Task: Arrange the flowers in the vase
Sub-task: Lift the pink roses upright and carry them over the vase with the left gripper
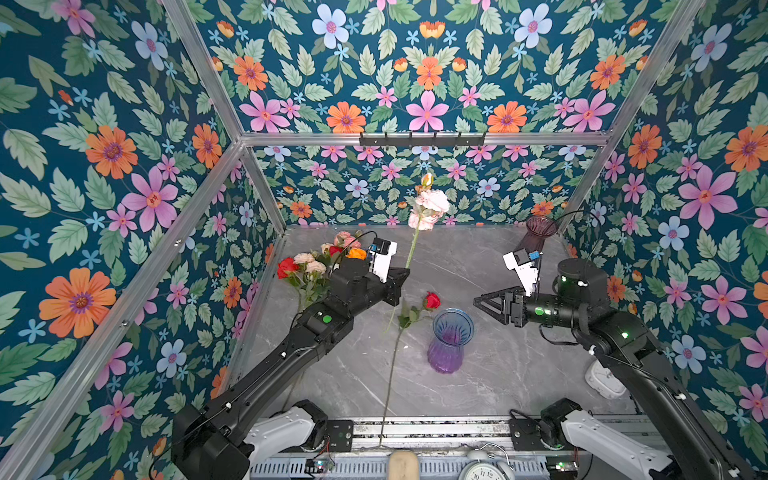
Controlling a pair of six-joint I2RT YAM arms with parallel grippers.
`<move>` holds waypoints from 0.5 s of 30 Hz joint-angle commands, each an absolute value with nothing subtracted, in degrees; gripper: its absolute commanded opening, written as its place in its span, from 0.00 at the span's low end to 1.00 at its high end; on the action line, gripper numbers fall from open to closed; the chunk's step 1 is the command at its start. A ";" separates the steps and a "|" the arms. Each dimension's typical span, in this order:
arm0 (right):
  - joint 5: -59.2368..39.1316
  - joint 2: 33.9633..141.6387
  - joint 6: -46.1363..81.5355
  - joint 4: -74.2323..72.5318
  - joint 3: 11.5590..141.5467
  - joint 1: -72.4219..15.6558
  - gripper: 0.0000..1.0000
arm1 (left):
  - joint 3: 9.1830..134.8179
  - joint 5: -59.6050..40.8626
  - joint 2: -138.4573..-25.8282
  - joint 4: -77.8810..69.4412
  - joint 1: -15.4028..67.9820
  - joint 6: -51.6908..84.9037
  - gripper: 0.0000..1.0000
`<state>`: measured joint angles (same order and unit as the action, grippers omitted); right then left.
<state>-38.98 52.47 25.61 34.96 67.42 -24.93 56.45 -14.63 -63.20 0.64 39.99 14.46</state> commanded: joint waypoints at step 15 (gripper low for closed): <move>-40.97 53.13 28.04 23.35 67.52 -31.74 0.47 | 60.43 -30.45 -69.07 -31.96 44.82 29.68 0.00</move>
